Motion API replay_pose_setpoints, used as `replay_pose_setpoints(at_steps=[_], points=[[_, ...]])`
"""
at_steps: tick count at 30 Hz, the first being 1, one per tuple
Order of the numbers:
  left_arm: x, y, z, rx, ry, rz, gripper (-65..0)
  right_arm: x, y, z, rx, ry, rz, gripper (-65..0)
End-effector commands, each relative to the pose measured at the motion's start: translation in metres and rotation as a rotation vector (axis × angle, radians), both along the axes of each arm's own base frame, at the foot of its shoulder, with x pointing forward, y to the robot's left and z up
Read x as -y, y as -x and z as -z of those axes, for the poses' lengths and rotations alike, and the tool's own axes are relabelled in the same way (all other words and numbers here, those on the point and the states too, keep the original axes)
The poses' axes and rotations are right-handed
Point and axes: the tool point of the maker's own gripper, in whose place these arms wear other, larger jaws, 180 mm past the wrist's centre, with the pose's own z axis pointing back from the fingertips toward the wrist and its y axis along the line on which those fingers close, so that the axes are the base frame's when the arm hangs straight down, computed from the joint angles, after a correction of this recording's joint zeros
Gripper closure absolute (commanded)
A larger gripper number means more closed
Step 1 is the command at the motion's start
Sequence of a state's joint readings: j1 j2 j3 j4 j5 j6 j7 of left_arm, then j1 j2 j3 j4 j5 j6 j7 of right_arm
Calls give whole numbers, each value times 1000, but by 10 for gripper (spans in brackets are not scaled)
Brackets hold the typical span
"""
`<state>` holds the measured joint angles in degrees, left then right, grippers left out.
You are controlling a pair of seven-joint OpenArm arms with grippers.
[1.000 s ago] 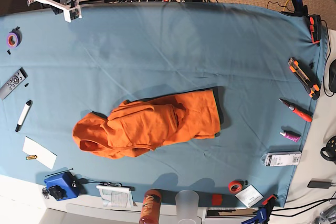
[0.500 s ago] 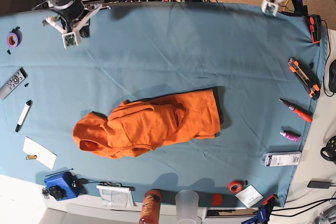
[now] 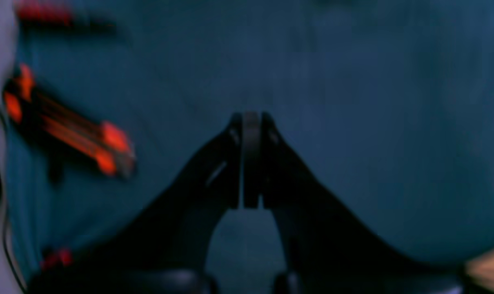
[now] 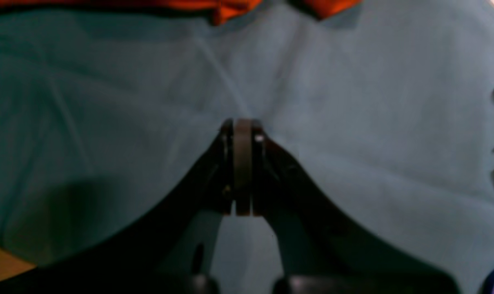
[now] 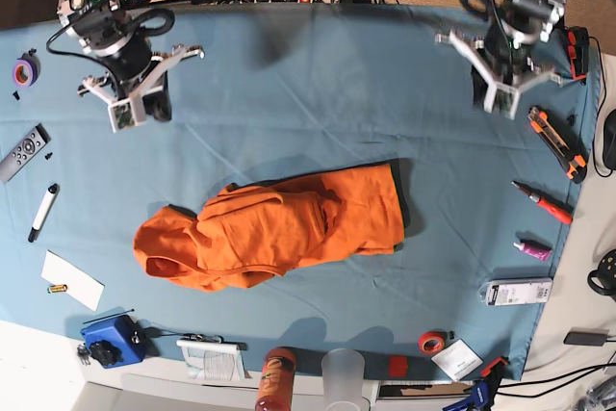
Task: Layout the t-shirt on the table in an organized manner, then fold the t-shirt properly
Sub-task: 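Move both grippers out and lower the left gripper onto the orange shirt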
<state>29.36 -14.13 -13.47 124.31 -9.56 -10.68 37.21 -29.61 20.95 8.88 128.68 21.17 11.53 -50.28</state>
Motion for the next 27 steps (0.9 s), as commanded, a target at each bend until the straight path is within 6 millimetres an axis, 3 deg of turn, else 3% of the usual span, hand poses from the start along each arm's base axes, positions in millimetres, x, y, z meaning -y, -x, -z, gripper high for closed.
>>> replay_pose_setpoints(at_steps=[1, 6, 10, 13, 15, 20, 23, 27], points=[[0, -10, -13, 55, 6, 2, 0, 3, -8, -13, 56, 32, -4, 0], [13, -34, -24, 111, 43, 32, 0, 22, -11, -15, 73, 172, 25, 0], [46, -42, -31, 136, 81, 117, -1, 25, -8, -12, 67, 192, 57, 0], [73, -49, -40, 180, 90, 192, -152, 15, -6, -7, 64, 134, 92, 0], [87, -53, -45, 219, 46, 240, -217, 8, -4, -3, 60, 89, 118, 0], [115, -58, -55, 266, 8, 325, -233, -10, -6, -4, 106, -16, 165, -222], [131, -63, -64, 307, 20, 378, -243, -15, -6, -4, 109, -45, 186, -225], [148, -81, -58, 330, 23, 430, -327, -3, -10, 0, 59, 23, 220, -225]])
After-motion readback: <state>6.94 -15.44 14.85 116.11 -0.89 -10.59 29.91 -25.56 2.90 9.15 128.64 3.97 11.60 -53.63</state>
